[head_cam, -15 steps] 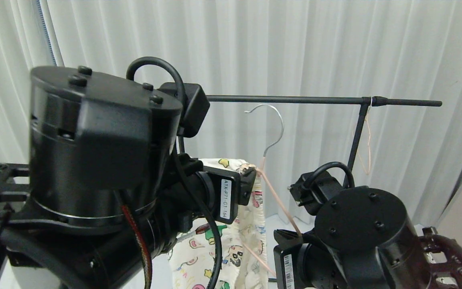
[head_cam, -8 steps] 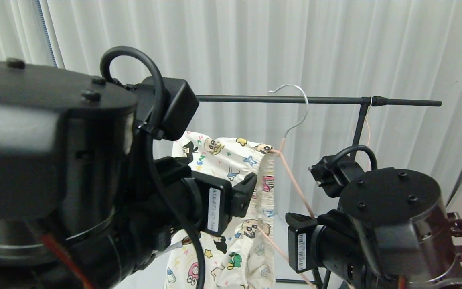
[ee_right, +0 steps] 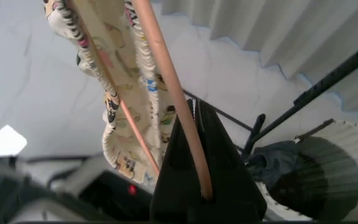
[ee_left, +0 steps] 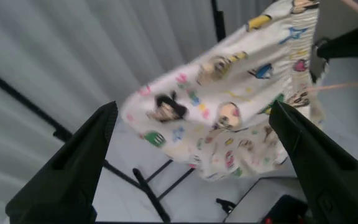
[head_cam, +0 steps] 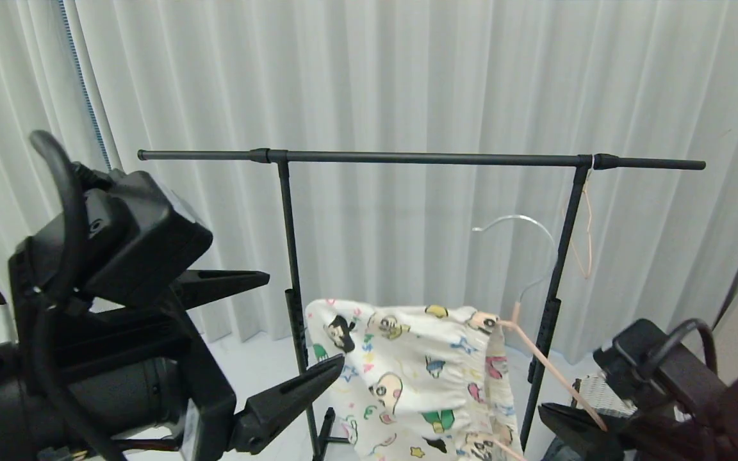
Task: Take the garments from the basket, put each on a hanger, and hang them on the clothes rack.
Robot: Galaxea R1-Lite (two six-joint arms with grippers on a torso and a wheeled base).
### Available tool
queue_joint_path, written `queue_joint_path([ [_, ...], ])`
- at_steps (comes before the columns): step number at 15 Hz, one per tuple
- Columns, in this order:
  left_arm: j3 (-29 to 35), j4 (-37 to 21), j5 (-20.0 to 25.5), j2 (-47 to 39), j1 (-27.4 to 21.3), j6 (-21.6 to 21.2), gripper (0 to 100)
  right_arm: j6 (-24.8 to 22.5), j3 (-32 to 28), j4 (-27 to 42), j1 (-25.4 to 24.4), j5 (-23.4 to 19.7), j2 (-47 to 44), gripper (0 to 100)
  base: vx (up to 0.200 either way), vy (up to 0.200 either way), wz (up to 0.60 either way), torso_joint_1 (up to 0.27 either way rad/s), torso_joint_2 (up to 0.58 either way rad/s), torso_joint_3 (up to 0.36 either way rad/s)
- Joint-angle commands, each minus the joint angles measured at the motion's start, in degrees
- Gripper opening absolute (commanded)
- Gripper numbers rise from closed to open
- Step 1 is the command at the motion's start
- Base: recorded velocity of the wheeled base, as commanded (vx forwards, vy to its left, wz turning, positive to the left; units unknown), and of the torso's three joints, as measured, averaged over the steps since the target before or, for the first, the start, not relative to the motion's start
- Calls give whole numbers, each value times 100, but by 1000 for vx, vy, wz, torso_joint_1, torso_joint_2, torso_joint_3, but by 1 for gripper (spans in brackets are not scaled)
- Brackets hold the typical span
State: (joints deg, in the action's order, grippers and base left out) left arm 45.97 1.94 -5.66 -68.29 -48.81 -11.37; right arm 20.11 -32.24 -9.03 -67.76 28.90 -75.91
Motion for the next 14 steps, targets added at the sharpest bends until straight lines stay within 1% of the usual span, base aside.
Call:
queue_joint_path([
  [1, -229, 0, 539, 325, 170, -190, 100, -315, 605, -143, -344, -131, 736, 0, 0, 0, 0, 0, 0, 0],
  [2, -352, 0, 785, 325, 126, -190, 100, -368, 807, -389, -537, -131, 780, 0, 0, 0, 0, 0, 0, 0],
  [3, -457, 0, 996, 325, -50, -190, 100, -421, 957, -600, -739, -131, 788, 0, 0, 0, 0, 0, 0, 0],
  [5, -589, 8, 1295, 308, -515, -181, 100, -482, 1089, -731, -1020, -148, 753, 0, 0, 0, 0, 0, 0, 0],
  [7, -862, 0, 1383, 229, -937, -181, 100, -561, 1221, -723, -1328, -210, 744, 0, 0, 0, 0, 0, 0, 0],
  [8, -1029, 8, 1374, 158, -1245, -163, 100, -763, 1361, -740, -1539, -236, 744, 0, 0, 0, 0, 0, 0, 0],
  [10, -1257, 8, 1374, 79, -1658, -137, 100, -834, 1467, -819, -1688, -245, 744, 0, 0, 0, 0, 0, 0, 0],
  [11, -1301, 8, 1374, -26, -1667, -128, 100, -851, 1467, -828, -1688, -245, 744, 0, 0, 0, 0, 0, 0, 0],
  [14, -1169, 52, 1392, -351, -1676, -137, 100, -904, 1458, -846, -1706, -245, 744, 0, 0, 0, 0, 0, 0, 0],
])
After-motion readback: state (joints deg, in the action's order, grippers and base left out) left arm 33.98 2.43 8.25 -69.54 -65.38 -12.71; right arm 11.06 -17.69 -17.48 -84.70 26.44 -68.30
